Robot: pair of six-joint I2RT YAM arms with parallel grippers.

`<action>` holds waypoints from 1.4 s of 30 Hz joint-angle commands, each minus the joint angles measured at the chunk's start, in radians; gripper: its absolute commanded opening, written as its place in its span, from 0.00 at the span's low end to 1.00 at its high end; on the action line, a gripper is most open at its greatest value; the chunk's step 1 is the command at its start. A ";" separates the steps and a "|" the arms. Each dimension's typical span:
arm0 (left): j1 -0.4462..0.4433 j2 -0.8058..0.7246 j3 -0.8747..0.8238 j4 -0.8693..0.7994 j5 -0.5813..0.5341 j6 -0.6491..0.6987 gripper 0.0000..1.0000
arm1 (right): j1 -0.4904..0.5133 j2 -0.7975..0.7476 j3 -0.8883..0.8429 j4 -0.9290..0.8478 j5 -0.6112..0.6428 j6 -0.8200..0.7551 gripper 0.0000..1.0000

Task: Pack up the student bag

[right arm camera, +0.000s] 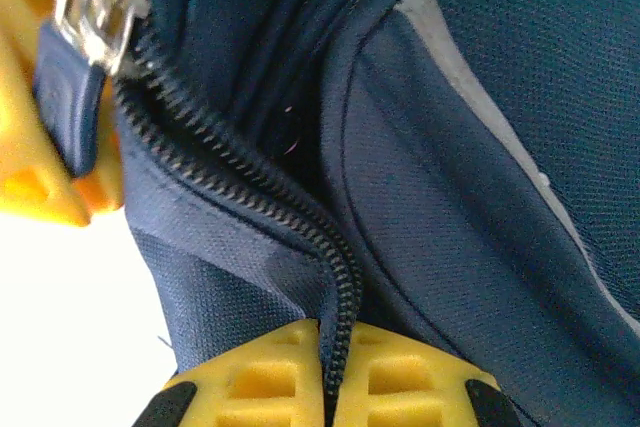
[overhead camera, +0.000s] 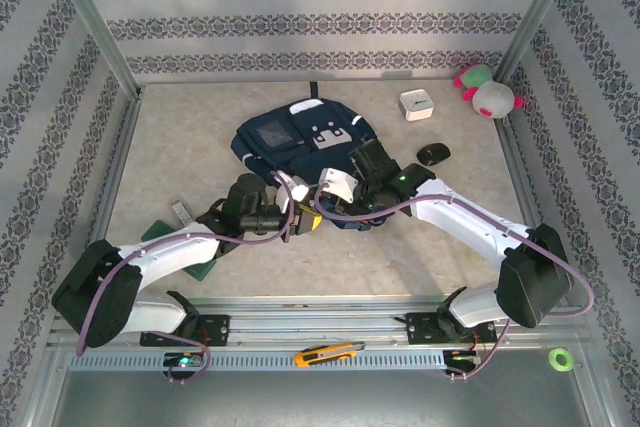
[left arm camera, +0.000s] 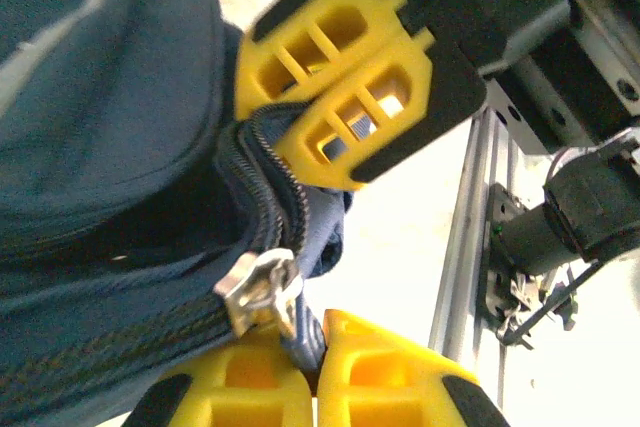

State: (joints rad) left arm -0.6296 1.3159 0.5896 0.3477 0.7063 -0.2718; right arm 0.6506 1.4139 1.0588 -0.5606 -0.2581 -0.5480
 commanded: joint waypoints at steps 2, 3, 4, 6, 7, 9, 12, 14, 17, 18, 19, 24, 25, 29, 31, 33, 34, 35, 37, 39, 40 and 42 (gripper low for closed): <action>-0.062 -0.002 0.079 -0.020 0.093 0.105 0.24 | -0.029 -0.026 -0.018 0.234 -0.100 0.020 0.00; -0.063 -0.019 0.079 -0.055 0.074 0.133 0.36 | -0.041 -0.041 -0.028 0.219 -0.122 -0.002 0.00; -0.061 -0.042 0.078 -0.099 0.051 0.173 0.47 | -0.053 -0.058 -0.038 0.192 -0.156 -0.061 0.00; -0.052 -0.111 0.078 -0.209 -0.013 0.269 0.61 | -0.058 -0.098 -0.074 0.134 -0.200 -0.216 0.00; -0.047 -0.152 0.073 -0.265 -0.057 0.332 0.68 | -0.058 -0.119 -0.092 0.116 -0.194 -0.287 0.00; -0.041 -0.233 0.050 -0.345 -0.140 0.478 0.75 | -0.063 -0.156 -0.115 0.068 -0.188 -0.414 0.00; -0.038 -0.327 0.019 -0.429 -0.245 0.726 0.78 | -0.081 -0.203 -0.137 0.015 -0.201 -0.559 0.00; -0.038 -0.363 -0.006 -0.419 -0.271 0.854 0.79 | -0.096 -0.227 -0.142 -0.018 -0.225 -0.633 0.00; -0.037 -0.365 -0.037 -0.352 -0.305 0.984 0.82 | -0.115 -0.250 -0.144 -0.049 -0.263 -0.690 0.00; -0.038 -0.346 -0.036 -0.343 -0.312 1.031 0.82 | -0.117 -0.254 -0.145 -0.050 -0.274 -0.695 0.00; -0.038 -0.314 -0.029 -0.331 -0.328 1.068 0.84 | -0.120 -0.259 -0.146 -0.050 -0.281 -0.700 0.00; -0.036 -0.144 -0.014 -0.193 -0.425 1.163 0.91 | -0.123 -0.278 -0.164 -0.036 -0.320 -0.702 0.00; -0.032 -0.104 -0.021 -0.138 -0.438 1.164 0.91 | -0.124 -0.279 -0.166 -0.038 -0.318 -0.701 0.00; -0.019 0.026 -0.006 -0.031 -0.447 1.148 0.70 | -0.139 -0.288 -0.181 -0.036 -0.319 -0.686 0.00; -0.018 0.059 -0.012 0.038 -0.435 1.104 0.30 | -0.151 -0.306 -0.192 -0.029 -0.315 -0.649 0.00; -0.018 0.060 -0.029 0.081 -0.379 1.057 0.15 | -0.161 -0.327 -0.208 -0.005 -0.292 -0.555 0.00; -0.018 0.061 -0.040 0.099 -0.348 1.024 0.08 | -0.163 -0.340 -0.216 0.006 -0.274 -0.474 0.04; -0.018 0.062 -0.048 0.117 -0.322 0.993 0.03 | -0.162 -0.352 -0.221 0.013 -0.257 -0.366 0.13; -0.019 0.072 -0.059 0.141 -0.280 0.935 0.00 | -0.158 -0.370 -0.218 0.019 -0.220 -0.086 0.39; -0.018 0.084 -0.066 0.157 -0.237 0.886 0.00 | -0.146 -0.383 -0.201 -0.005 -0.176 0.200 0.47; -0.018 0.092 -0.072 0.174 -0.221 0.862 0.00 | -0.118 -0.391 -0.193 -0.021 -0.114 0.345 0.52; -0.019 0.102 -0.086 0.209 -0.194 0.830 0.00 | -0.038 -0.403 -0.182 -0.061 0.070 0.571 0.57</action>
State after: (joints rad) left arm -0.6579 1.4120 0.5182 0.4175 0.3901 0.6819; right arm 0.5438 1.0245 0.8471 -0.5766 -0.3775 -0.4679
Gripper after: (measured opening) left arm 0.057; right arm 0.553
